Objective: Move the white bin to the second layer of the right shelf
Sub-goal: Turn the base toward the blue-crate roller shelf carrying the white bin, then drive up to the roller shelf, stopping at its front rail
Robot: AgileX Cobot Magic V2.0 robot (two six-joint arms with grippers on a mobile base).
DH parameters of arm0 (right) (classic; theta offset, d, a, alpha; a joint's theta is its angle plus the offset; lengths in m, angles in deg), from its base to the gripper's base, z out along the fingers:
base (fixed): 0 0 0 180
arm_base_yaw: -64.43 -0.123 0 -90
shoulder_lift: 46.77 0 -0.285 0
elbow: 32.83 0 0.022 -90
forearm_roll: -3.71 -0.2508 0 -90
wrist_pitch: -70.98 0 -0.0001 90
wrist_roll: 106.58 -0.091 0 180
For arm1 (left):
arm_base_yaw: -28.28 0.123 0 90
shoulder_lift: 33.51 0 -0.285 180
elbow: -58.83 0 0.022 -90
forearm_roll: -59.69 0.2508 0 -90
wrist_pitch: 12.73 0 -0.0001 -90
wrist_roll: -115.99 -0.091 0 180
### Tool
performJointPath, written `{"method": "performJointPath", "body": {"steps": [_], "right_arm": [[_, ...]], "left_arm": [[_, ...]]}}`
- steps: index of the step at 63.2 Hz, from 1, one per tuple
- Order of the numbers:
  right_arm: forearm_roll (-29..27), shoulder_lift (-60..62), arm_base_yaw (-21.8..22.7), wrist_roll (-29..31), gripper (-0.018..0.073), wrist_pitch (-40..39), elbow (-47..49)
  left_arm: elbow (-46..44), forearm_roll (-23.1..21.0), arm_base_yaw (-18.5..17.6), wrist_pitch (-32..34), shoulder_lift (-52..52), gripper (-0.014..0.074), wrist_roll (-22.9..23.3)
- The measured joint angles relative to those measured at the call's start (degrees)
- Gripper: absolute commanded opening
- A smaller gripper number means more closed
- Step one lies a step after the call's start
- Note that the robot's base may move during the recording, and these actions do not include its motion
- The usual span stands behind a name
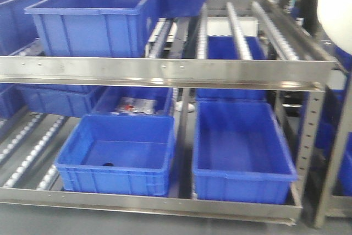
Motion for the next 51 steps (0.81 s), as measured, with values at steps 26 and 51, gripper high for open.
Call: {"method": "performJointPath", "body": {"steps": [26,51], "right_arm": [[0.00,0.15,0.00,0.00,0.0056,0.00,0.00],[0.00,1.84,0.00,0.00,0.0056,1.75,0.00]], "left_arm": [[0.00,0.00,0.00,0.00,0.00,0.0085,0.00],[0.00,0.00,0.00,0.00,0.00,0.0085,0.00]]}}
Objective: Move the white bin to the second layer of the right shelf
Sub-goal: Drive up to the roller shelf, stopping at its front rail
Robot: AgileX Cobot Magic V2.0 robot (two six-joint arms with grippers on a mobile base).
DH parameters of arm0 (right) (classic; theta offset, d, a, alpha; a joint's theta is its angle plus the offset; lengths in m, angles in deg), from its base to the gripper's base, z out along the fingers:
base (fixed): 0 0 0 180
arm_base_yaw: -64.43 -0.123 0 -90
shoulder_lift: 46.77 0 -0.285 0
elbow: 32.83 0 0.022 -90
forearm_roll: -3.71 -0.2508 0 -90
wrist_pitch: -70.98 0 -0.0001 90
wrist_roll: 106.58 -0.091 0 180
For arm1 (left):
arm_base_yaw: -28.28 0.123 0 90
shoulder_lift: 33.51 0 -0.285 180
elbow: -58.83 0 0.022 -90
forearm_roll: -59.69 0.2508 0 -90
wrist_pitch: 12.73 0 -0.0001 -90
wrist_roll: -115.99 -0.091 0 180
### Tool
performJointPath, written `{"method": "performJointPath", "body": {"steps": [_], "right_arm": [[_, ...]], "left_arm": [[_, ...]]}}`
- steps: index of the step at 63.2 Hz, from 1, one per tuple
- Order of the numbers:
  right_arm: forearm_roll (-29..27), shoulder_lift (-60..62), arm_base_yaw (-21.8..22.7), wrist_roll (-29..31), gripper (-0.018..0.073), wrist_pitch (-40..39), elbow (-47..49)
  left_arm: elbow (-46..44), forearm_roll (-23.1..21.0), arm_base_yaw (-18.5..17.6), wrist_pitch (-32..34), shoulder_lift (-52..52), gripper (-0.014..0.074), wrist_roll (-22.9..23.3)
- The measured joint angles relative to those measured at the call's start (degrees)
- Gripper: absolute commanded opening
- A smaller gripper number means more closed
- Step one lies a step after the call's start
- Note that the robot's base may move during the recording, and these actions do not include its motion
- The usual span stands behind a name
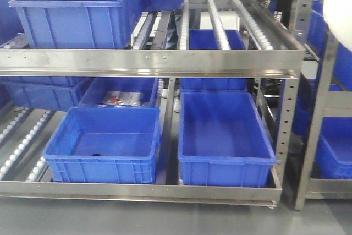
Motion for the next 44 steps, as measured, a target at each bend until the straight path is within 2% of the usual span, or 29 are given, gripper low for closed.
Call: {"method": "performJointPath", "body": {"steps": [44], "right_arm": [[0.00,0.00,0.00,0.00,0.0056,0.00,0.00]], "left_arm": [[0.00,0.00,0.00,0.00,0.00,0.0085,0.00]]}}
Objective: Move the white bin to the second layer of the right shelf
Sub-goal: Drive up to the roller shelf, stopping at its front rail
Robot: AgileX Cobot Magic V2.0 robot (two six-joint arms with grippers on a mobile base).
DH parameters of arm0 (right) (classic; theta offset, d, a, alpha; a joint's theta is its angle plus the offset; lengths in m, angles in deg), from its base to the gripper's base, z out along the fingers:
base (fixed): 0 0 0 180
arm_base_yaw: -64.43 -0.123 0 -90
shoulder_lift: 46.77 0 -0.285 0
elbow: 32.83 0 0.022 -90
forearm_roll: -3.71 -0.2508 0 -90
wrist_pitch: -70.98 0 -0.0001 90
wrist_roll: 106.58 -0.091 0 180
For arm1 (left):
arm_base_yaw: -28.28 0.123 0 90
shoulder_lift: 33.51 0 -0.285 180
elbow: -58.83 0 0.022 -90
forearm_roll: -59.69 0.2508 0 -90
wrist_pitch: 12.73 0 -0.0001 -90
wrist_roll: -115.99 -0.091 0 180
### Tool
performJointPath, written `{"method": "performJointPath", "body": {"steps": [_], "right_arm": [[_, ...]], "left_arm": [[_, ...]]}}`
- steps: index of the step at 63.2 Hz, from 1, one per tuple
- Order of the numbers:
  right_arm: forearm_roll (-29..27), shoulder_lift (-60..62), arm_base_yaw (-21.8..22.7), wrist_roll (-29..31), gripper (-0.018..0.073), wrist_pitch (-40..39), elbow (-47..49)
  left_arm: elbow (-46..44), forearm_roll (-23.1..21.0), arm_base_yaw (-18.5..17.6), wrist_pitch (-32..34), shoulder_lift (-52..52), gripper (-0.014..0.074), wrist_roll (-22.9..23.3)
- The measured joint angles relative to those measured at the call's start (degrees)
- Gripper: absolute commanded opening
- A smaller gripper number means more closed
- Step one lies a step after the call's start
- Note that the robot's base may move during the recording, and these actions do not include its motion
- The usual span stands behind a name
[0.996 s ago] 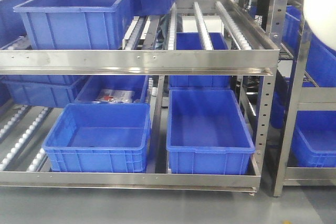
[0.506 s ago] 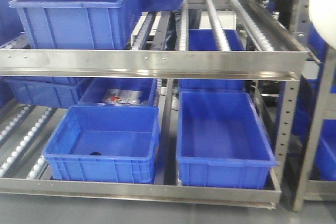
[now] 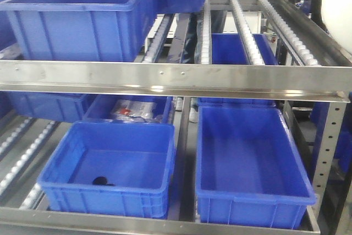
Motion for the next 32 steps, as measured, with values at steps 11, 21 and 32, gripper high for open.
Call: {"method": "performJointPath", "body": {"steps": [11,21,32], "right_arm": [[0.00,0.00,0.00,0.00,0.0056,0.00,0.00],[0.00,0.00,0.00,0.00,0.0056,0.00,0.00],[0.00,0.00,0.00,0.00,0.0056,0.00,0.00]], "left_arm": [[0.00,0.00,0.00,0.00,0.00,0.0085,0.00],[0.00,0.00,0.00,0.00,0.00,0.0085,0.00],[0.00,0.00,0.00,0.00,0.00,0.0085,0.00]]}}
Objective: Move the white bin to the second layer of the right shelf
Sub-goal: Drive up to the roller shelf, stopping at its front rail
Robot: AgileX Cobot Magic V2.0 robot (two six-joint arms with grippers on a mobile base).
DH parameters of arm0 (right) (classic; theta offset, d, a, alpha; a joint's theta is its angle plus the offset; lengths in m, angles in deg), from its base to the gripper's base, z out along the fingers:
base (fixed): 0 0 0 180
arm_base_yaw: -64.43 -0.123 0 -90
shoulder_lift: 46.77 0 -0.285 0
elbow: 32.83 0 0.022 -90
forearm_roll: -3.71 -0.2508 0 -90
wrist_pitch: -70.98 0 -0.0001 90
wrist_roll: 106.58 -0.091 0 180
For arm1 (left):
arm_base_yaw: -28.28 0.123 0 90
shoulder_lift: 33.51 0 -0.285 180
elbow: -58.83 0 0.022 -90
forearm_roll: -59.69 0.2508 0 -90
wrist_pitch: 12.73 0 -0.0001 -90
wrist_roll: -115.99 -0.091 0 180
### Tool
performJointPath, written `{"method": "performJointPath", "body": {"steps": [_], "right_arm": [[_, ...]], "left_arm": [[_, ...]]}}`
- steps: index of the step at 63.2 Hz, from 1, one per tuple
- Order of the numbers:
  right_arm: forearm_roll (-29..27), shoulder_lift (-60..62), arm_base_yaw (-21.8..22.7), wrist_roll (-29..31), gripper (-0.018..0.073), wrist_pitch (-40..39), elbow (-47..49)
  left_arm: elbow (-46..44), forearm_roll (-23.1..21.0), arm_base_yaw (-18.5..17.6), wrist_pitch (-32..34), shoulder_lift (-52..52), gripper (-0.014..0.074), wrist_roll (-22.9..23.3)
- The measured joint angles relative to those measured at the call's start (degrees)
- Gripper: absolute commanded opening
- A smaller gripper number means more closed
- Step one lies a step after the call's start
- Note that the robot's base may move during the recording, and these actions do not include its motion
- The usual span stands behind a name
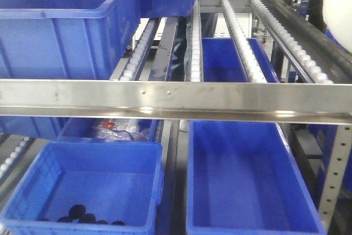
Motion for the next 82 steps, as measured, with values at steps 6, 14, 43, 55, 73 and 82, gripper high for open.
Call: {"method": "performJointPath", "body": {"steps": [6,14,43,55,73,82], "right_arm": [[0.00,0.00,0.00,0.00,0.0056,0.00,0.00],[0.00,0.00,0.00,0.00,0.0056,0.00,0.00],[0.00,0.00,0.00,0.00,0.0056,0.00,0.00],[0.00,0.00,0.00,0.00,0.0056,0.00,0.00],[0.00,0.00,0.00,0.00,0.0056,0.00,0.00],[0.00,0.00,0.00,0.00,0.0056,0.00,0.00]], "left_arm": [[0.00,0.00,0.00,0.00,0.00,0.0085,0.00],[0.00,0.00,0.00,0.00,0.00,0.0085,0.00],[0.00,0.00,0.00,0.00,0.00,0.0085,0.00],[0.00,0.00,0.00,0.00,0.00,0.0085,0.00],[0.00,0.00,0.00,0.00,0.00,0.0085,0.00],[0.00,0.00,0.00,0.00,0.00,0.0085,0.00]]}}
